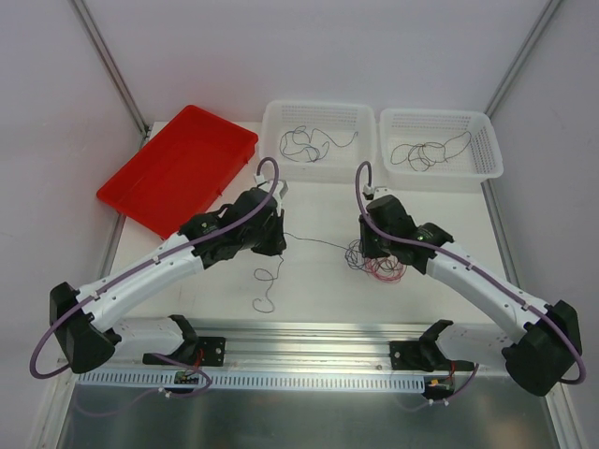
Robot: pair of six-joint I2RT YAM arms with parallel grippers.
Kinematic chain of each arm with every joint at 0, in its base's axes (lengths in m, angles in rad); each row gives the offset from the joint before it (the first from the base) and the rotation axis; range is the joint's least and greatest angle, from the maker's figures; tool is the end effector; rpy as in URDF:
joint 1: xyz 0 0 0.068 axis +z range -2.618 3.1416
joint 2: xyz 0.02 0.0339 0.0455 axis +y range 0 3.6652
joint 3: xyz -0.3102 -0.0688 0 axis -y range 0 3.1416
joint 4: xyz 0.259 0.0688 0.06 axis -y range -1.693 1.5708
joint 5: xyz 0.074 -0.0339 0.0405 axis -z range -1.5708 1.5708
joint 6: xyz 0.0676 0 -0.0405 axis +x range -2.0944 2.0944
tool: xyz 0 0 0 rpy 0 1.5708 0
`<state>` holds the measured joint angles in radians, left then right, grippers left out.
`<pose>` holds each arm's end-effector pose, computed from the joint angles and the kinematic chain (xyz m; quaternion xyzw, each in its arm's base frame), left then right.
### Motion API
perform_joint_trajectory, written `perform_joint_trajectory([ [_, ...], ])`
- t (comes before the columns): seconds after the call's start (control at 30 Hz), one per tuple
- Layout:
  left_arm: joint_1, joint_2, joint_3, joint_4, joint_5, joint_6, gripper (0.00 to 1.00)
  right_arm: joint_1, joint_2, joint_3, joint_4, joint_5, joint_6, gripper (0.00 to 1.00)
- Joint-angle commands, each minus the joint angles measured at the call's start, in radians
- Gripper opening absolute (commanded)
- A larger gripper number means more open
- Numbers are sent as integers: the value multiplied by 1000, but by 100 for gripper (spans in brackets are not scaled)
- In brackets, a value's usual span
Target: Untangle the cables
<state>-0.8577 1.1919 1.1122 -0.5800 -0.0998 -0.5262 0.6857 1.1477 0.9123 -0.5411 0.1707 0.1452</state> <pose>0.1882 -0.2072 0.3543 0.1263 0.8882 -0.2459 0.3669 0.2076 0.1550 0.2957 -0.2135 0.8943 0.0836 0.3843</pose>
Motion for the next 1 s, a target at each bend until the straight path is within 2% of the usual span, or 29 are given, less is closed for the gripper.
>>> perform_joint_trajectory([
  [0.0,-3,-17,-14,42,-9,-32,0,-2,13,-9,24,-1,17,23],
  [0.13,20,-47,-60,37,-78,-34,0,-11,24,-19,21,7,19,14],
  [0.17,66,-63,-112,14,-107,-55,0,-21,17,-29,17,18,17,8],
  [0.23,89,-77,-130,5,-110,-63,0,-26,3,-33,12,30,17,3],
  [0.3,178,-95,-190,-14,-100,-87,0,-55,-17,-41,3,30,13,1],
  [0.5,373,-176,-270,-41,-90,-80,0,-181,-123,-50,-36,7,-12,1],
  [0.73,496,-196,-221,-86,-91,-49,0,-362,-247,-20,-83,-59,-30,1],
  [0.83,494,-189,-186,-84,-45,-43,0,-377,-256,5,-68,-152,-44,1],
  [0.93,494,-175,-164,-83,29,-54,0,-371,-221,-9,13,-351,-7,10],
  [0.97,494,-173,-163,-83,43,-64,0,-342,-212,-18,67,-381,7,19],
])
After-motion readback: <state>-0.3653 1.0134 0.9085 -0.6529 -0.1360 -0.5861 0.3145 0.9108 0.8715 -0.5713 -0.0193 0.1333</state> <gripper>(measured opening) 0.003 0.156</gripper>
